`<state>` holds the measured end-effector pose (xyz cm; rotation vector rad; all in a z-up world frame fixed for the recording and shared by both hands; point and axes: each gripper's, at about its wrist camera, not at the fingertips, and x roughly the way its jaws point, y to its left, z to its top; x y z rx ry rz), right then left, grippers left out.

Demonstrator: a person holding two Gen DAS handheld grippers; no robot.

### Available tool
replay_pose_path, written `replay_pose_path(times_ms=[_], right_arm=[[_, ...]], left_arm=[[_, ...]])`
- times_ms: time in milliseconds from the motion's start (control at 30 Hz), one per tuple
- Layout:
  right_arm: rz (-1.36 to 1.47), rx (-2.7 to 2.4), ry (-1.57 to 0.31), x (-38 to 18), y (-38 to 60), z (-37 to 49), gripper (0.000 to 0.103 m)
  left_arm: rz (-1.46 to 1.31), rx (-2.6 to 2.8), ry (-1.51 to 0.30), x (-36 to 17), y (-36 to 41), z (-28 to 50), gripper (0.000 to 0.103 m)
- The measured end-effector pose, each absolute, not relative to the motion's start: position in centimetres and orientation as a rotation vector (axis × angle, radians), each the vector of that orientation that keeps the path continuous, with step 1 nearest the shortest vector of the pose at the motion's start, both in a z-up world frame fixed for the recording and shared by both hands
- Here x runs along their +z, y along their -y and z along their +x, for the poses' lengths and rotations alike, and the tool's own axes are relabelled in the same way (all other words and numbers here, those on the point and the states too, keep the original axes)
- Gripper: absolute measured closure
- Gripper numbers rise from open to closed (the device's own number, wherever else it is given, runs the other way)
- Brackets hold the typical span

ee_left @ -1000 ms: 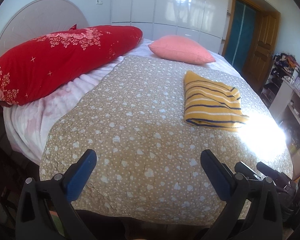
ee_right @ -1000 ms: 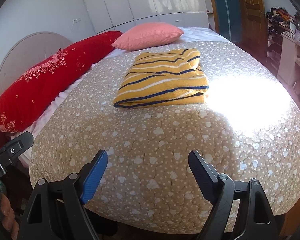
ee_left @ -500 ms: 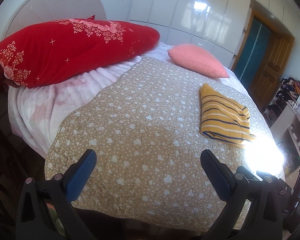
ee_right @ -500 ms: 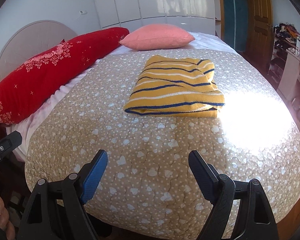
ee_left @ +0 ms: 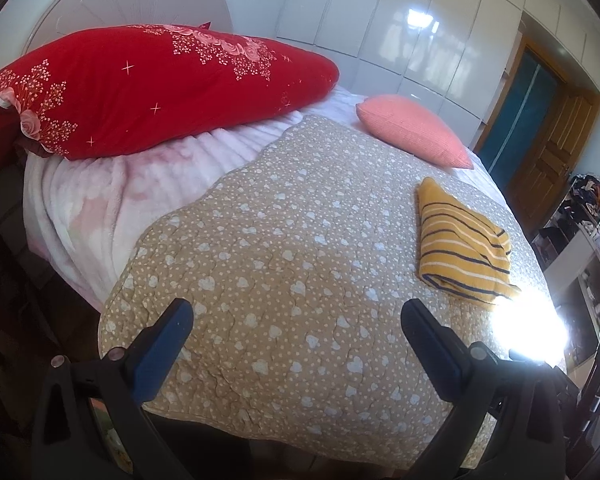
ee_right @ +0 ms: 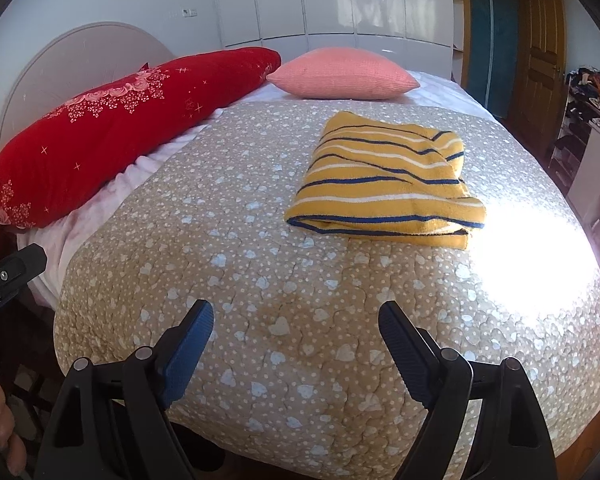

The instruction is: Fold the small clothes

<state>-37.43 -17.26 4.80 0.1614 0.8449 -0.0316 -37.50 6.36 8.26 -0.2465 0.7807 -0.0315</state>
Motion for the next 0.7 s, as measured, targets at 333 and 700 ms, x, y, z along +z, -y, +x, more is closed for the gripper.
replay_pose_path(times_ms=[333, 700], right_arm=[[0.241, -0.105, -0.816, 4.2, 21.2, -38.8, 0.014], [0.3, -0.188, -0.777, 3.1, 26.4, -40.1, 0.013]], left_arm=[[-0.168, -0.039, -0.78, 8.0, -3.9, -37.9, 0.0], [-0.029, -0.083, -0.808, 7.5, 1.5, -37.8, 0.0]])
